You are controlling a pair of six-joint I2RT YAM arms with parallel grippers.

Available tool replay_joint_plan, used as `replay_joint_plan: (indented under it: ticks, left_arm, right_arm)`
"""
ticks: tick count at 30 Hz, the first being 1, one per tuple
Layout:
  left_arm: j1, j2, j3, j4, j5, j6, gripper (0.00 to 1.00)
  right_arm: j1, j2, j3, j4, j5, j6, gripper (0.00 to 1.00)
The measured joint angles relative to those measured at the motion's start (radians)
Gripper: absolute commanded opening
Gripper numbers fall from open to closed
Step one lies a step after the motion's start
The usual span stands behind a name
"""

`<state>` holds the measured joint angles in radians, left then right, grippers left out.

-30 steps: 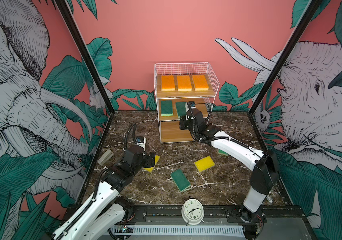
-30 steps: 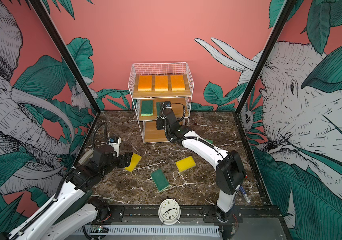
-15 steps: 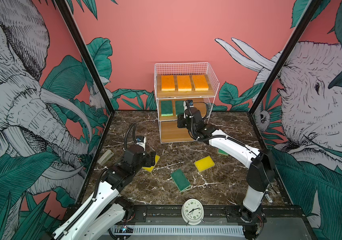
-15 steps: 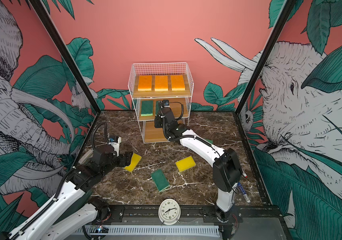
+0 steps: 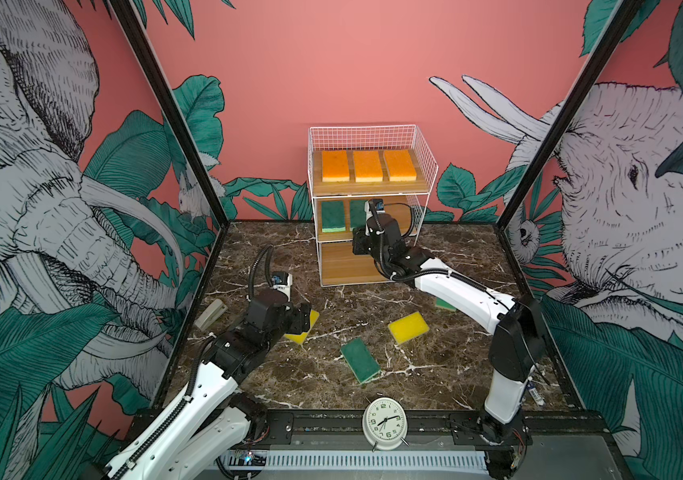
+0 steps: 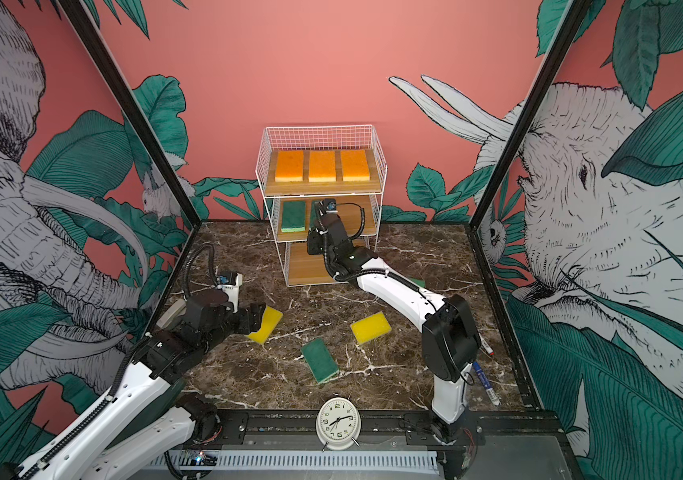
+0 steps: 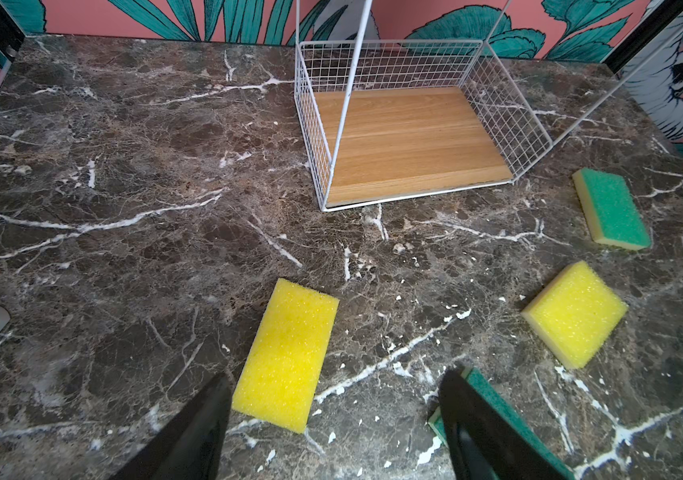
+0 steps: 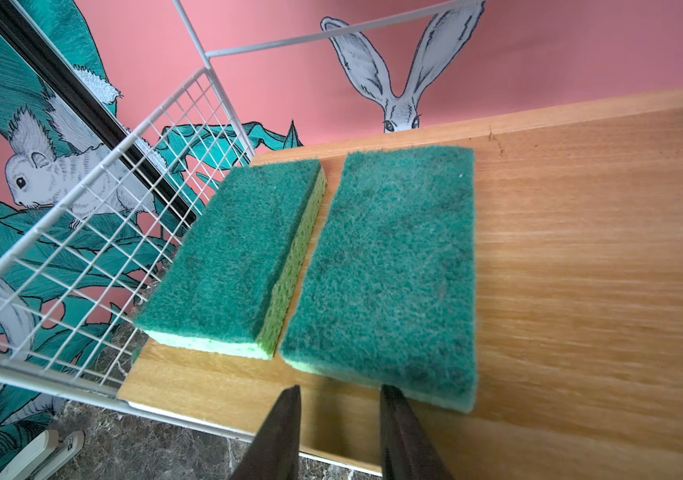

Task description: Place and organize the cleaning sponges onto the shelf

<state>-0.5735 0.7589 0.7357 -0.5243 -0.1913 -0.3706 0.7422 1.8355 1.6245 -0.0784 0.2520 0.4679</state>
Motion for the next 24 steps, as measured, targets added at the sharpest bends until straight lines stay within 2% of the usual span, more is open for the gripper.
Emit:
replay_joint_plan:
  ticks: [24]
  left_arm:
    - [0.000,0.000,0.000,0.000,-0.003,0.000,0.80]
  right_arm:
    - [-0.001,0.028,0.048,-0.039,0.047,-0.012,0.35]
